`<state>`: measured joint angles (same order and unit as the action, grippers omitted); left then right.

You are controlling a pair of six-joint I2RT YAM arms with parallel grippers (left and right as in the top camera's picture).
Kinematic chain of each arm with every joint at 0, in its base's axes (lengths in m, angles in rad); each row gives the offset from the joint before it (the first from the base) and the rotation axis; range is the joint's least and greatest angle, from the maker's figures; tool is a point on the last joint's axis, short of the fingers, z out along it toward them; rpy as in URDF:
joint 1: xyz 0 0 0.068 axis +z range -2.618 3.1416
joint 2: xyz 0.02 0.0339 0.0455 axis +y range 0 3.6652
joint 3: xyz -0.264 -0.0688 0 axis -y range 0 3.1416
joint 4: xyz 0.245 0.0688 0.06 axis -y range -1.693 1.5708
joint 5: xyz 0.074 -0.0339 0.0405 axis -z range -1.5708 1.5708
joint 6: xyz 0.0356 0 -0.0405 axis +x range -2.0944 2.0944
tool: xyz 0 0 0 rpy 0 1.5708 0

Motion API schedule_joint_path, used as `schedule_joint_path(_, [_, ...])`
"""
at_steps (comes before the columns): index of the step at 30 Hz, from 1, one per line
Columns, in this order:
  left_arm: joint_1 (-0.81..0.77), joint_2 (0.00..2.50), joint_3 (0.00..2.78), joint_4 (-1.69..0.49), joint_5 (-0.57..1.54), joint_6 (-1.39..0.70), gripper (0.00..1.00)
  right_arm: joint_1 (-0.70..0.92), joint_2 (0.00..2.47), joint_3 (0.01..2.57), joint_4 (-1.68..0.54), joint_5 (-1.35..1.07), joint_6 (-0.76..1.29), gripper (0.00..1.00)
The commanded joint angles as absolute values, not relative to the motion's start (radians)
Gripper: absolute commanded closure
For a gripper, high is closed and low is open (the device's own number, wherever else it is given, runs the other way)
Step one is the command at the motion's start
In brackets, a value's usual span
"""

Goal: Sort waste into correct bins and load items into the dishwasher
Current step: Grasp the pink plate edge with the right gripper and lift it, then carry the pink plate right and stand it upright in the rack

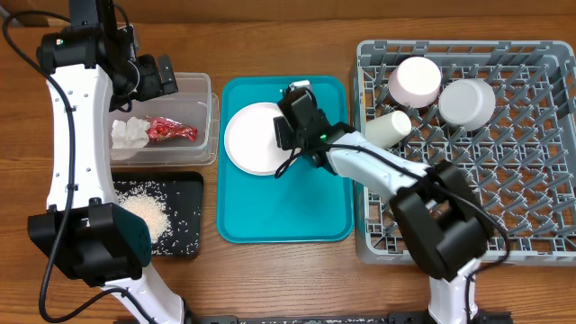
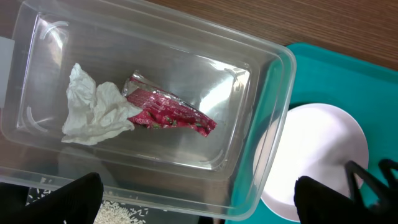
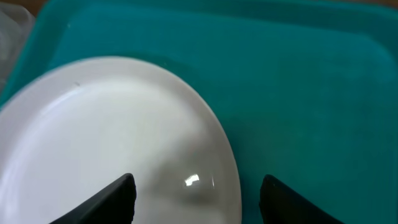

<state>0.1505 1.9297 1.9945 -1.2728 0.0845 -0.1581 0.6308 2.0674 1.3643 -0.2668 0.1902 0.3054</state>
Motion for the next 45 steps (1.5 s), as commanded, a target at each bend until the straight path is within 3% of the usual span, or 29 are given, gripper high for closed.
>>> schedule_joint_path(1, [0.146, 1.917, 2.008, -1.275, 0.076, -0.165, 0.0, 0.633, 2.101, 1.378, -0.271, 0.202, 0.299, 0.35])
schedule_joint_path(8, [0.146, 1.917, 2.008, -1.275, 0.076, -0.165, 0.0, 0.633, 2.101, 1.378, -0.295, 0.196, 0.3, 0.35])
schedule_joint_path(11, [0.146, 1.917, 2.008, -1.275, 0.076, -0.165, 0.0, 0.633, 2.101, 1.378, -0.328, 0.164, 0.299, 0.45])
schedule_joint_path(18, [0.146, 1.917, 2.008, -1.275, 0.076, -0.165, 0.0, 0.633, 2.101, 1.378, -0.37, 0.107, 0.299, 0.48])
schedule_joint_path(19, [0.146, 1.917, 2.008, -1.275, 0.076, -0.165, 0.0, 0.633, 2.101, 1.378, -0.368, 0.107, 0.299, 0.55])
schedule_joint_path(20, [0.146, 1.917, 2.008, -1.275, 0.076, -0.165, 0.0, 0.633, 2.101, 1.378, -0.36, 0.107, 0.299, 0.72])
schedule_joint_path(23, [0.146, 1.917, 2.008, -1.275, 0.076, -0.165, 0.0, 0.633, 2.1, 1.379, -0.328, 0.107, 0.299, 0.96])
schedule_joint_path(31, [0.146, 1.917, 2.008, -1.275, 0.076, -0.165, 0.0, 0.633, 2.022, 1.429, -0.36, 0.214, 0.296, 0.96])
schedule_joint_path(45, [0.146, 1.917, 2.008, -1.275, 0.076, -0.165, 0.0, 0.632, 1.557, 1.463, -0.636, 0.453, -0.057, 0.96])
